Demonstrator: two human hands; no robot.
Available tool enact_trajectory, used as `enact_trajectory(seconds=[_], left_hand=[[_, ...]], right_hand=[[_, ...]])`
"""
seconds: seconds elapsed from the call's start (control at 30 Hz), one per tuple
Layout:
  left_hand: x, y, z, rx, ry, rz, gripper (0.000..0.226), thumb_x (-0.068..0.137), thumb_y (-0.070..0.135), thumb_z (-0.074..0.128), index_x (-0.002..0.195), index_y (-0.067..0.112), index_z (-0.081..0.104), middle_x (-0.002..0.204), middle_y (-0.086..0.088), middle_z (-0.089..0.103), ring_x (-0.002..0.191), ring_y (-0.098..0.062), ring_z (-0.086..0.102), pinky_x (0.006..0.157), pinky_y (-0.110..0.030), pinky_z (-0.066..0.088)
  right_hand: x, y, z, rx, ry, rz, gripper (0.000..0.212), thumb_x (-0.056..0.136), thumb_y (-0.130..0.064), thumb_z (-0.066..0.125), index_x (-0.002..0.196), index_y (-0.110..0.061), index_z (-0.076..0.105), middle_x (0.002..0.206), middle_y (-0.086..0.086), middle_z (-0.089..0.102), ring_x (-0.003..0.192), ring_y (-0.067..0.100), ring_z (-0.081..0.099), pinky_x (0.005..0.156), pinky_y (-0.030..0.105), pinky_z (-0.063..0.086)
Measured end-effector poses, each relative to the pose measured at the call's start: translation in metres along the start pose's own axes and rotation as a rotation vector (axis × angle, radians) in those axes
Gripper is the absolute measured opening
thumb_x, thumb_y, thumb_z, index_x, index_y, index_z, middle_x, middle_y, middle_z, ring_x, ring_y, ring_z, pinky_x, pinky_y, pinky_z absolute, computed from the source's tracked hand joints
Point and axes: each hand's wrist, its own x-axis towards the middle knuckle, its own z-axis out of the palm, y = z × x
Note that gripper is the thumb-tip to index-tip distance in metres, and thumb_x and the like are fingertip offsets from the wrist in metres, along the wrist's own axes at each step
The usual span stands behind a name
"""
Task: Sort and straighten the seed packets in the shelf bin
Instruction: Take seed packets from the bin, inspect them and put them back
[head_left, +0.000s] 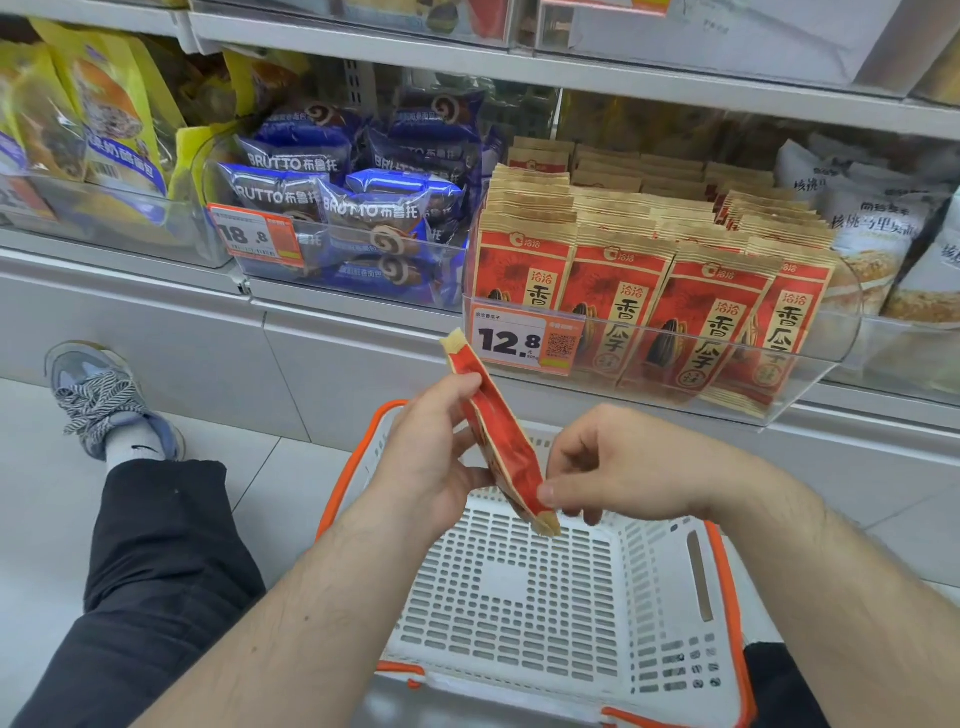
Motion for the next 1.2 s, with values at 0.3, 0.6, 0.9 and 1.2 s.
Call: enact_trajectory(seconds=[0.3, 0.6, 0.9, 1.2], left_hand=[[0.000, -0.001, 0.000, -0.044, -0.020, -0.011, 0.016, 0.094, 0.026, 0.059, 0.081, 0.019, 0.066, 0.093, -0.008, 0.068, 0.099, -0.029, 0.064, 0.085, -0.058, 0.052], [0.000, -0.006, -0.007, -0.122, -0.166, -0.135, 0.025, 0.070, 0.029, 0.063, 0.083, 0.008, 0.064, 0.086, -0.017, 0.064, 0.083, -0.032, 0.061, 0.079, -0.044, 0.051], [-0.002, -0.008, -0.001, -0.072, -0.170, -0.161, 0.043, 0.103, 0.034, 0.043, 0.111, 0.001, 0.068, 0.107, -0.020, 0.073, 0.095, -0.035, 0.072, 0.085, -0.048, 0.057], [-0.005, -0.004, -0.006, 0.165, -0.132, -0.068, 0.038, 0.107, 0.034, 0.039, 0.121, 0.012, 0.066, 0.105, -0.013, 0.076, 0.096, -0.028, 0.074, 0.086, -0.047, 0.058]], right_hand=[[0.001, 0.005, 0.003, -0.053, -0.049, -0.036, 0.023, 0.098, -0.013, 0.057, 0.080, -0.004, 0.066, 0.068, 0.003, 0.070, 0.049, -0.002, 0.052, 0.050, 0.012, 0.036], [0.013, 0.026, 0.001, 0.407, 0.043, 0.028, 0.038, 0.070, -0.040, 0.086, 0.087, -0.015, 0.062, 0.081, -0.001, 0.068, 0.077, 0.017, 0.064, 0.068, 0.030, 0.048], [0.032, 0.035, 0.028, 0.701, 0.027, 0.136, 0.050, 0.078, -0.023, 0.078, 0.125, -0.017, 0.058, 0.104, 0.008, 0.075, 0.090, 0.023, 0.072, 0.078, 0.040, 0.058], [0.031, 0.026, 0.023, 0.455, 0.359, 0.075, 0.015, 0.089, -0.031, 0.071, 0.098, -0.019, 0.070, 0.091, -0.005, 0.075, 0.079, 0.004, 0.067, 0.065, 0.019, 0.047]])
